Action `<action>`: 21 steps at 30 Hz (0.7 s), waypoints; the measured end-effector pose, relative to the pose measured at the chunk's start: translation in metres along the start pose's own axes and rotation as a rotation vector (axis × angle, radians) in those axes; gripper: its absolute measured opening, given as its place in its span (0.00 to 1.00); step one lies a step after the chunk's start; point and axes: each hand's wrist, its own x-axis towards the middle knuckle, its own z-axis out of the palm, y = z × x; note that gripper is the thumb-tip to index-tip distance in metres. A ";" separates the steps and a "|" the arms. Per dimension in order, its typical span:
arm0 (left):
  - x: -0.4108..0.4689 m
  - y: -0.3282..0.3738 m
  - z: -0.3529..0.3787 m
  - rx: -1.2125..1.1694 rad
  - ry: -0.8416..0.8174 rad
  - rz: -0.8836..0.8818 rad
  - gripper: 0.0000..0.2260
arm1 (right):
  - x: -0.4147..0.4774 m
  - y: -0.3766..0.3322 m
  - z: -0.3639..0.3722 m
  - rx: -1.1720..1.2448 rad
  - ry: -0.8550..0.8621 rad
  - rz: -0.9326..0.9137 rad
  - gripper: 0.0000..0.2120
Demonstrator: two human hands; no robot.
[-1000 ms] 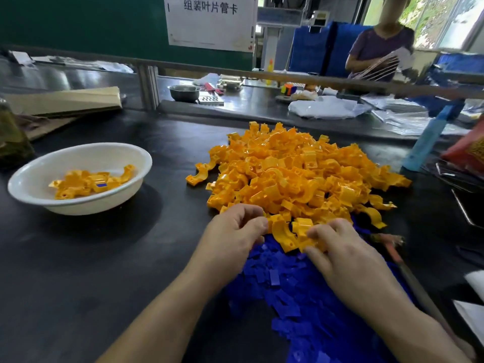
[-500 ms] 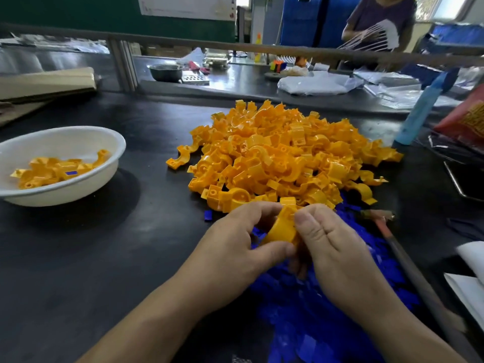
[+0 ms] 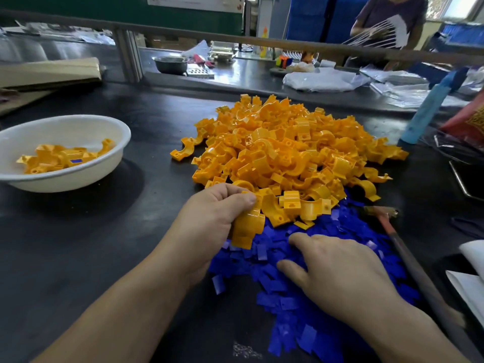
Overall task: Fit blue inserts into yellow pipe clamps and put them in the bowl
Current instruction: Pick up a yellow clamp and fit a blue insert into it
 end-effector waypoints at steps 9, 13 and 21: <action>0.000 -0.003 0.004 -0.087 -0.074 -0.075 0.07 | 0.005 0.006 0.009 0.167 0.150 -0.033 0.11; 0.001 -0.005 0.005 -0.074 -0.066 -0.081 0.10 | 0.007 0.005 0.009 0.289 0.261 -0.049 0.11; -0.003 -0.008 0.007 0.174 -0.032 -0.016 0.14 | 0.005 0.000 0.003 0.723 0.474 -0.084 0.09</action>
